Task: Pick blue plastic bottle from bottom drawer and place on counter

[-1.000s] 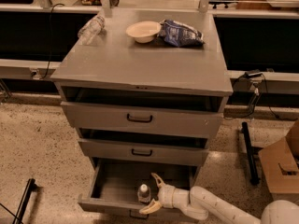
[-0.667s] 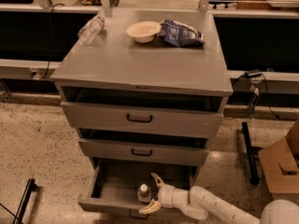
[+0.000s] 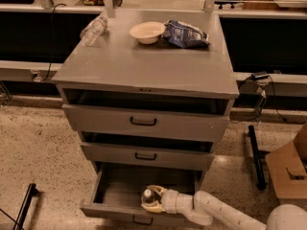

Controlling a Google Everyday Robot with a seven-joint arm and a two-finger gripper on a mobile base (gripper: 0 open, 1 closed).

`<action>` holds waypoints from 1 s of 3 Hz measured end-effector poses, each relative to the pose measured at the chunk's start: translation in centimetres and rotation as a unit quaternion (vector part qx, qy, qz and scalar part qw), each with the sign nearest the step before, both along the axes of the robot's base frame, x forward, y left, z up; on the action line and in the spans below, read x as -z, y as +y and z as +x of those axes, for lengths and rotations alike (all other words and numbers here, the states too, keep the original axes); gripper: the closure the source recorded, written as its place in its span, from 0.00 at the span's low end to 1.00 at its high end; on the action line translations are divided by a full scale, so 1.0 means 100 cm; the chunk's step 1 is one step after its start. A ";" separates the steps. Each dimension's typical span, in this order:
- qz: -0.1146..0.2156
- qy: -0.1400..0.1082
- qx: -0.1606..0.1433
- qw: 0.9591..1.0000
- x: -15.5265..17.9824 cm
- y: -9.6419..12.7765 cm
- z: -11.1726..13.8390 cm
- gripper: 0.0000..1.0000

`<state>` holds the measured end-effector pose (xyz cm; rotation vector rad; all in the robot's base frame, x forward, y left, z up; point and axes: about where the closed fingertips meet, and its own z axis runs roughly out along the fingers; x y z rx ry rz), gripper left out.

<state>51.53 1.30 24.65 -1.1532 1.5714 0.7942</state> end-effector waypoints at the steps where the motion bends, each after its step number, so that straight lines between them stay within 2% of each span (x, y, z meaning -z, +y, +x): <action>1: 0.001 0.000 -0.001 1.000 0.000 0.002 -0.001 0.64; 2: 0.013 -0.008 -0.029 0.999 -0.019 0.020 -0.007 0.87; 3: 0.035 -0.011 -0.061 0.997 -0.061 0.043 -0.019 1.00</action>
Offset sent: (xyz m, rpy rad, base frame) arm -0.0154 0.0409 0.0448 0.0555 -0.0429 0.1306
